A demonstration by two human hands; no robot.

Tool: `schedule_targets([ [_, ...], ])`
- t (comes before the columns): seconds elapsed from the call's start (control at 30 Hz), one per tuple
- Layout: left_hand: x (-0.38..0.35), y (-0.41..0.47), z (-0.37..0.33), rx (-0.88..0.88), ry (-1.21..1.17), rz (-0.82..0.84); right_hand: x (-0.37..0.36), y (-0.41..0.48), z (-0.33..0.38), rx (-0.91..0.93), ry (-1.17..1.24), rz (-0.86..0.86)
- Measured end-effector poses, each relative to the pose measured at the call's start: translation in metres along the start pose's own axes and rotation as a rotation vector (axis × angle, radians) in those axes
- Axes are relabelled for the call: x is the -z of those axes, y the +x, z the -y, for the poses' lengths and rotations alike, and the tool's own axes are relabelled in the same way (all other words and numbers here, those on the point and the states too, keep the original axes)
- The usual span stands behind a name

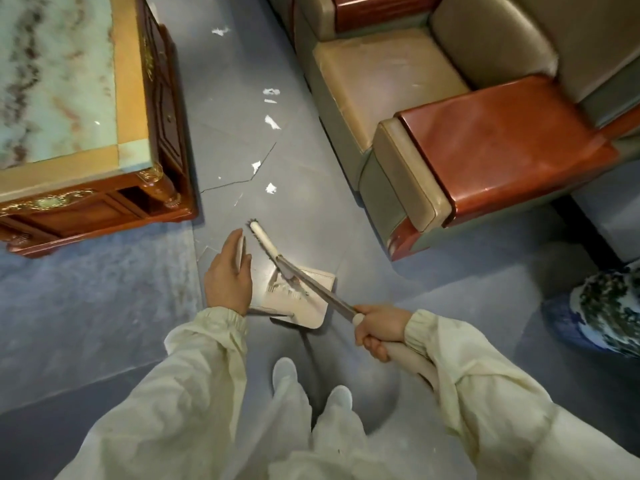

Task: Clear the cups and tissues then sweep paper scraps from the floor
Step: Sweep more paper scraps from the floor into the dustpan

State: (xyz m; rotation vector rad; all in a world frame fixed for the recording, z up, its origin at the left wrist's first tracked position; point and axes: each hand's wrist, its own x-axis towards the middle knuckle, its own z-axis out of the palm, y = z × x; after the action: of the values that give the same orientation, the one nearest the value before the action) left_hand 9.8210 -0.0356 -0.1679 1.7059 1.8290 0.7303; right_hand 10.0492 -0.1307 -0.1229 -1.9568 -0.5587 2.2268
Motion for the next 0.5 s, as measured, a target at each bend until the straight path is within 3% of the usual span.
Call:
schedule_targets([
  [0.23,0.003,0.081,-0.007,0.043,-0.021,-0.117,0.028,0.054,0.108,0.143,-0.034,-0.118],
  [0.5,-0.006,0.205,-0.015,0.136,-0.090,-0.097,0.064,0.131,0.238,0.197,-0.020,-0.162],
])
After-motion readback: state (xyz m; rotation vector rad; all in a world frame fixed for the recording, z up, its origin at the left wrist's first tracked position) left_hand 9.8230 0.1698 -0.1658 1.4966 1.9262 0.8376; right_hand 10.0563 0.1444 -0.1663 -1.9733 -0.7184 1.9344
